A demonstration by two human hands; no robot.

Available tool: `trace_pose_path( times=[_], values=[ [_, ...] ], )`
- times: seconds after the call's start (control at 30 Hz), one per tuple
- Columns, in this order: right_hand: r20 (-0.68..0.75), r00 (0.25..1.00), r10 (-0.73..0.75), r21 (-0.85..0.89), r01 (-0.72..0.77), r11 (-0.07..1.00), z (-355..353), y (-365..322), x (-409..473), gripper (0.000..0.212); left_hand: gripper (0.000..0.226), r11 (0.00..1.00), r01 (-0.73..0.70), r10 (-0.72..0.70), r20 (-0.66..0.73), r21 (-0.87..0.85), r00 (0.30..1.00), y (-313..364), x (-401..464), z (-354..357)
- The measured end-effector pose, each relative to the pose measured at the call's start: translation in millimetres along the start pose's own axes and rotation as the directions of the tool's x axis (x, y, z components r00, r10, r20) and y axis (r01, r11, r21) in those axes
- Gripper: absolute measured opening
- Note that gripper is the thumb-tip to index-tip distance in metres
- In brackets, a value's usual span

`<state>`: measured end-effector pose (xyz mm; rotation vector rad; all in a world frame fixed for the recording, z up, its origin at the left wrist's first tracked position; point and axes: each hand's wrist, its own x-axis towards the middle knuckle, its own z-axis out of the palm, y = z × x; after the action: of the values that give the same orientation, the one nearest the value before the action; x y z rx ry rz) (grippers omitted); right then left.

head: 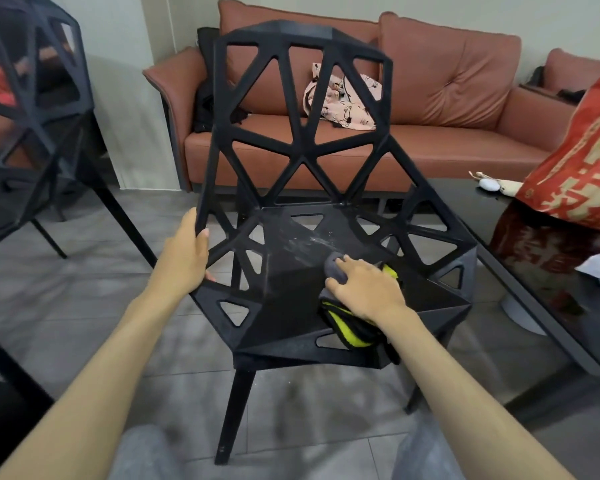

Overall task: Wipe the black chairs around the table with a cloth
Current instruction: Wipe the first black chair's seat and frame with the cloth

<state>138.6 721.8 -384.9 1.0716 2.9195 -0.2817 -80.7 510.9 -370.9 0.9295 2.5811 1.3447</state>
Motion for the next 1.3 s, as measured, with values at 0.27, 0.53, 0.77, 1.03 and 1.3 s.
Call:
trace_pose_path(
  times=[0.27,0.53,0.77,1.03,1.3],
  values=[
    [-0.072,0.969,-0.236,-0.002,0.236,0.972,31,-88,-68,0.064,0.041,0.994,0.048,-0.056,-0.09,-0.094,0.994,-1,-69,-7],
    [-0.025,0.984,-0.177,-0.06,0.176,0.983,18,-38,-9,0.048,0.062,0.991,0.085,-0.083,-0.023,0.105,0.996,33,20,-25],
    [0.01,0.997,0.077,-0.042,-0.077,0.996,9,27,59,0.051,0.081,0.999,0.001,0.002,-0.077,0.039,0.997,42,49,-17],
    [0.059,0.93,-0.363,0.127,0.354,0.927,35,-110,31,0.062,0.069,0.975,-0.008,0.055,-0.201,0.224,0.978,36,48,-9],
    [0.008,0.998,-0.069,-0.031,0.069,0.997,18,3,97,0.057,0.063,0.964,-0.016,0.08,-0.23,0.267,0.97,30,45,-8]
  ],
)
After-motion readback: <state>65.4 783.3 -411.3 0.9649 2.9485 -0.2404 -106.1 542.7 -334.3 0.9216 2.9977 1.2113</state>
